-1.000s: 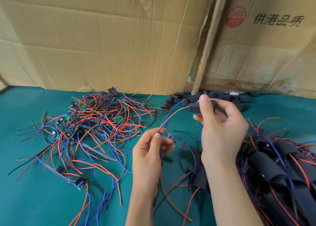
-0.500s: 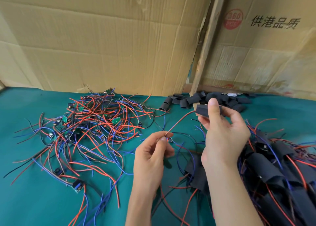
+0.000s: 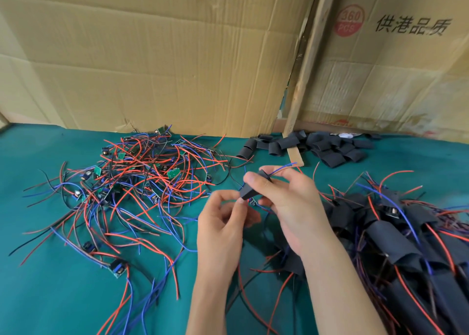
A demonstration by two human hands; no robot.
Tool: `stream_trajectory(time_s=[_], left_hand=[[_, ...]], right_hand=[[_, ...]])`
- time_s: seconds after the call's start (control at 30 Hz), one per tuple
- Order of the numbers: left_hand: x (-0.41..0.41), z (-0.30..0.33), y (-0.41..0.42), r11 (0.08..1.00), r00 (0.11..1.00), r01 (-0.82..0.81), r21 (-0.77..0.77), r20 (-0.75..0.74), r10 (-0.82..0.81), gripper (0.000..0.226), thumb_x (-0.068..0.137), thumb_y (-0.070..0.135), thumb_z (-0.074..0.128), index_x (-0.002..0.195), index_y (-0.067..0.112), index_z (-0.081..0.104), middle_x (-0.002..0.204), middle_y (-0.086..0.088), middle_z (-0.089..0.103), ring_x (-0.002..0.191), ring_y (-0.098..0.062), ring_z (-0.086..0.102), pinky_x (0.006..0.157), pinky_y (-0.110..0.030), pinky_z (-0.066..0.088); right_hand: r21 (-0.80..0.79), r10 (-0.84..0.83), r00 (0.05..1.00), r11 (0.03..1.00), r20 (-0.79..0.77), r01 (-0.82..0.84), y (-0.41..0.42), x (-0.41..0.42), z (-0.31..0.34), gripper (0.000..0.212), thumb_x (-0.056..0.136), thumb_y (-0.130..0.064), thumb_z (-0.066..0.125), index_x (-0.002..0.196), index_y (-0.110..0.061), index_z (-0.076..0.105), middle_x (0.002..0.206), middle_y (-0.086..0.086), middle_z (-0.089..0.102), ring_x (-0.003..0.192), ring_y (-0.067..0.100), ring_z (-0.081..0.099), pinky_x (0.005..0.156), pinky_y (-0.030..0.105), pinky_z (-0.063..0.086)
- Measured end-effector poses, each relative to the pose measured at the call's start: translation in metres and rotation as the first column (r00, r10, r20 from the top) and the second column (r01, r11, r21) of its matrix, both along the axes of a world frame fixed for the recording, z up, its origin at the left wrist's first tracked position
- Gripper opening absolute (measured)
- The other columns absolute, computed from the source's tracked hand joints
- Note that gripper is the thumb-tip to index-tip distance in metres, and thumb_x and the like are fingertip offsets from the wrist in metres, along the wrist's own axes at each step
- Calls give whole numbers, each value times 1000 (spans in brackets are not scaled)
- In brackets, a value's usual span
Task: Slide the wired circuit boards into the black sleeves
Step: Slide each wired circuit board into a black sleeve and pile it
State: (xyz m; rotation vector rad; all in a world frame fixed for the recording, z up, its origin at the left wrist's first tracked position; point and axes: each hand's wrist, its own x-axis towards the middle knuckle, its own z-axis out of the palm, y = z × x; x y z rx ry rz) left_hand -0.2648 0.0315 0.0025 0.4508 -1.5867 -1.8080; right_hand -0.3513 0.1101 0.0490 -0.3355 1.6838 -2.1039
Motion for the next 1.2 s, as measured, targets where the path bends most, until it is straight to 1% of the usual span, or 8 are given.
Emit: stream_trajectory(time_s=[0.13, 0.33, 0.47, 0.57, 0.83, 1.03, 1.13, 1.2], left_hand=[[2, 0, -2, 1000, 1000, 20, 22, 13, -21, 11, 102, 11, 56, 100, 14, 45, 81, -9, 78, 79, -21, 76, 63, -20, 54], [2, 1, 0, 997, 999, 36, 75, -3, -35, 14, 94, 8, 67, 102, 12, 56, 90, -8, 78, 85, -24, 75, 72, -23, 55], [1, -1, -2, 997, 998, 43, 69, 33, -46, 26, 79, -4, 78, 97, 11, 67, 88, -1, 74, 77, -16, 70, 72, -18, 54], [0, -2, -1, 998, 997, 49, 43, 56, -51, 24, 78, -8, 79, 92, 9, 70, 84, -1, 76, 73, -11, 70, 70, -16, 53], [1, -2, -4, 989, 990, -115, -92, 75, 122, 24, 80, -7, 76, 85, 16, 79, 80, 4, 78, 73, -8, 71, 71, -15, 52], [0, -2, -4, 977, 978, -174, -122, 91, 186, 21, 79, -5, 78, 81, 16, 78, 76, 5, 76, 70, -7, 71, 69, -15, 52], [-1, -2, -3, 975, 977, -160, -153, 117, 179, 23, 78, -2, 79, 80, 21, 79, 75, 8, 76, 70, -7, 70, 70, -15, 51], [0, -3, -3, 972, 973, -180, -154, 115, 198, 24, 78, -2, 79, 78, 22, 78, 74, 9, 76, 69, -7, 69, 70, -15, 51]], right_hand=[[4, 30, 998, 1000, -49, -30, 5, -3, -2, 14, 84, -14, 81, 90, -8, 70, 90, 20, 76, 72, 17, 63, 59, 19, 49], [-2, -99, 982, 995, -161, 100, 8, -5, -4, 8, 91, 0, 70, 87, -8, 72, 83, 8, 79, 71, 14, 72, 55, 18, 49], [-137, -280, 947, 956, -156, 260, 15, -14, 2, 14, 90, 0, 71, 84, -12, 73, 86, 9, 79, 75, 17, 72, 54, 16, 47], [-153, -285, 942, 954, -175, 260, 14, -12, 2, 13, 90, 0, 71, 85, -12, 72, 85, 9, 79, 74, 16, 73, 54, 17, 47], [150, -68, 925, 980, -373, 133, 14, -14, -6, 10, 83, -21, 83, 81, -14, 75, 71, 9, 74, 65, 27, 68, 56, 24, 52], [268, -11, 877, 950, -479, 159, 13, -10, -4, 22, 76, -45, 79, 79, -23, 75, 65, 0, 73, 59, 16, 69, 56, 30, 58], [301, -50, 838, 920, -543, 250, 13, -10, -4, 20, 80, -40, 83, 79, -23, 73, 63, 0, 72, 60, 23, 70, 65, 41, 60], [305, -20, 857, 930, -516, 205, 12, -10, -6, 16, 82, -33, 83, 80, -21, 73, 63, 0, 73, 57, 20, 70, 60, 33, 59]])
